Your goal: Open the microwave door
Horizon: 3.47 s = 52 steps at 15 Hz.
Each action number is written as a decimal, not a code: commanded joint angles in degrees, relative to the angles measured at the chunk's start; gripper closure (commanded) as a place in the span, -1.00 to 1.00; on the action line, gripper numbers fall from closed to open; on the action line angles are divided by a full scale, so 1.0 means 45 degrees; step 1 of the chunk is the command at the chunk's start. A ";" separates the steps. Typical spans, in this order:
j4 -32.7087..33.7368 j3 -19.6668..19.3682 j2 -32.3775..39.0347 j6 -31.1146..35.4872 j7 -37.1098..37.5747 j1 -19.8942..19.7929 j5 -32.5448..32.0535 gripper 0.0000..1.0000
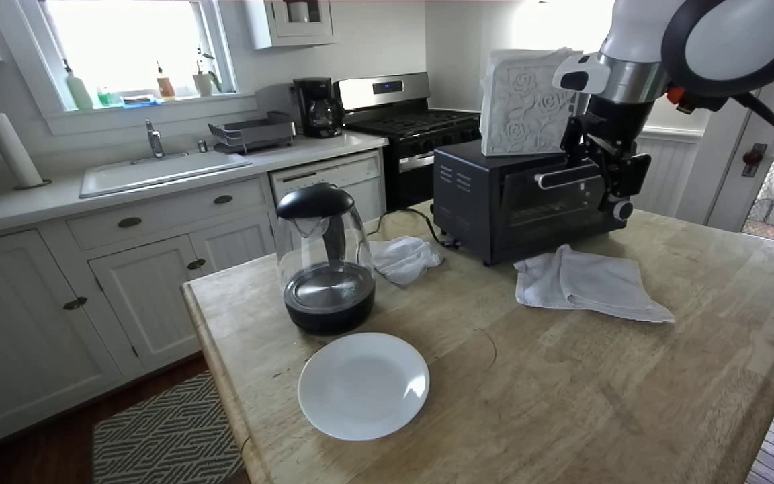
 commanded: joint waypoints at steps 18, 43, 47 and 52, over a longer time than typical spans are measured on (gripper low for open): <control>-0.1146 0.0133 -0.1297 -0.1605 -0.0113 0.0168 0.2014 -1.00; -0.2363 -0.0118 -0.2612 0.1128 0.0025 0.0556 0.1730 -1.00; -0.2232 -0.0089 -0.2462 0.1557 -0.0008 0.0474 0.1452 -1.00; -0.1449 -0.0169 -0.1468 0.2459 -0.0779 0.0528 0.0789 -1.00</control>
